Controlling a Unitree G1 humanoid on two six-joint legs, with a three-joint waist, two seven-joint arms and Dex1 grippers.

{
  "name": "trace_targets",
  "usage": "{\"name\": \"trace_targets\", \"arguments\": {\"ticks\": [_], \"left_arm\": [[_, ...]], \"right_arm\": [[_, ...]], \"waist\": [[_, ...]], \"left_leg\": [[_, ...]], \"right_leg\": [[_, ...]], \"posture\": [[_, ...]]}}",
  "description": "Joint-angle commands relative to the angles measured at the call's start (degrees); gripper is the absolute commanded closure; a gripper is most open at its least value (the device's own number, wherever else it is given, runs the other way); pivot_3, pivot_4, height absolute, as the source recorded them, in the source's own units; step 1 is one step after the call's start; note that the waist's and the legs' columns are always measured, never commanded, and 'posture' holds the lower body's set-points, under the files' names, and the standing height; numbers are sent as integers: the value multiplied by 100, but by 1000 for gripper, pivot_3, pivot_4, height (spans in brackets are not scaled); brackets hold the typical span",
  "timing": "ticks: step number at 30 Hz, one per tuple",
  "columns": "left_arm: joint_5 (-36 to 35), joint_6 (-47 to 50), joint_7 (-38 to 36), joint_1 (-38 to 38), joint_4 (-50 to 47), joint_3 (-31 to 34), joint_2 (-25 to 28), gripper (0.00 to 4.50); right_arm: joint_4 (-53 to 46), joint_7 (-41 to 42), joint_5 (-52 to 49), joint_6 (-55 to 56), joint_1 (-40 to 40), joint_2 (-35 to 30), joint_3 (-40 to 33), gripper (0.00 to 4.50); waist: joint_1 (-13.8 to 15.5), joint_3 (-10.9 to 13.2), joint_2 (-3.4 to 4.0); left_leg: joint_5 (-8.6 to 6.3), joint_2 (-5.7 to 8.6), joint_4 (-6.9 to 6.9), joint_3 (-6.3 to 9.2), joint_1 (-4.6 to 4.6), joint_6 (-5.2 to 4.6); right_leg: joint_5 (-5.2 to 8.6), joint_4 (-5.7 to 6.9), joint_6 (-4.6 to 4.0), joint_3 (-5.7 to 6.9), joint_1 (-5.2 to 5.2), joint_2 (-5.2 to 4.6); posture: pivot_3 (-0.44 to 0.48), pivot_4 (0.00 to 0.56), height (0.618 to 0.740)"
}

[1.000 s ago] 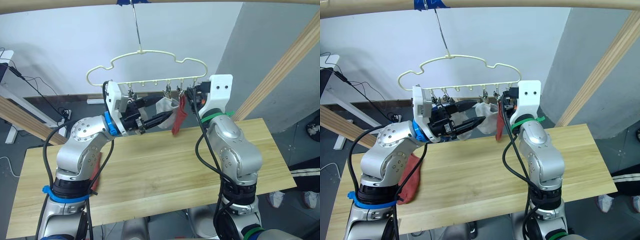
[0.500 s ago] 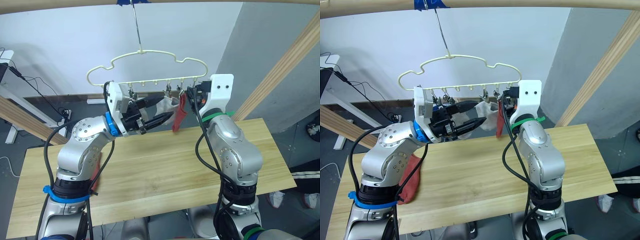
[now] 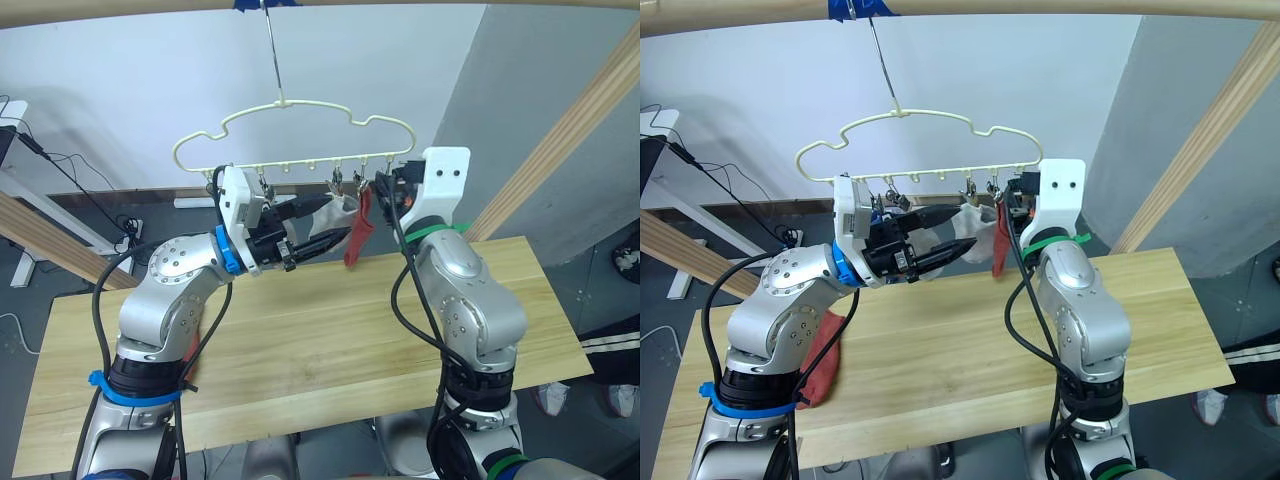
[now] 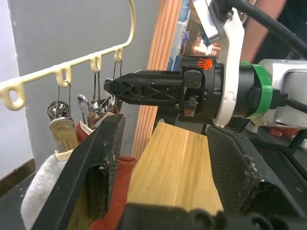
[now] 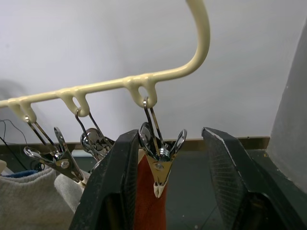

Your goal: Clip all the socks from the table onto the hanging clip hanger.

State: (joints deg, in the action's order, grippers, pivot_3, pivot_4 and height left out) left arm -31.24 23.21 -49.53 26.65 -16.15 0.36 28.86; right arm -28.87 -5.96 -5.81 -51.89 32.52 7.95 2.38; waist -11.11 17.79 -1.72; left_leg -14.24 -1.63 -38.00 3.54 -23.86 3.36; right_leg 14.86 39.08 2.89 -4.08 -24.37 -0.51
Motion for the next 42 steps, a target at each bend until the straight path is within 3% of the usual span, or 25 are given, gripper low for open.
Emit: {"name": "trace_targets", "arguments": {"ticks": [1,28,31,36,42], "left_arm": [[3,-137,-42,21,-128,-18,-36,1532],[19,-140,-58,26,-126,-65,-87,1532],[19,-134,-54,16,-139,-62,-91,1516],[22,-141,-61,-12,-135,-54,-108,1516],[160,-212,68,-207,-152,-45,-124,1516]], "right_arm": [[-283,-52,-73,139,25,166,34,2363],[-308,-51,-55,102,-46,104,67,2363],[-321,-44,-63,96,-56,106,72,2962],[-334,-22,-82,155,-45,120,85,4476],[-367,2,-75,179,-60,83,115,4476]], "waist": [[0,0,0],[-6,-1,0],[-6,-1,0],[-6,-1,0],[-9,-15,1]], "left_leg": [[0,0,0,0,0,0],[0,0,0,0,0,0],[0,0,0,0,0,0],[0,0,0,0,0,0],[0,0,0,0,0,0]], "right_leg": [[0,0,0,0,0,0],[0,0,0,0,0,0],[0,0,0,0,0,0],[0,0,0,1,0,0],[0,0,0,0,0,0]], "posture": [[-259,243,737],[-267,245,737],[-267,245,737],[-267,243,737],[-269,244,737]]}}
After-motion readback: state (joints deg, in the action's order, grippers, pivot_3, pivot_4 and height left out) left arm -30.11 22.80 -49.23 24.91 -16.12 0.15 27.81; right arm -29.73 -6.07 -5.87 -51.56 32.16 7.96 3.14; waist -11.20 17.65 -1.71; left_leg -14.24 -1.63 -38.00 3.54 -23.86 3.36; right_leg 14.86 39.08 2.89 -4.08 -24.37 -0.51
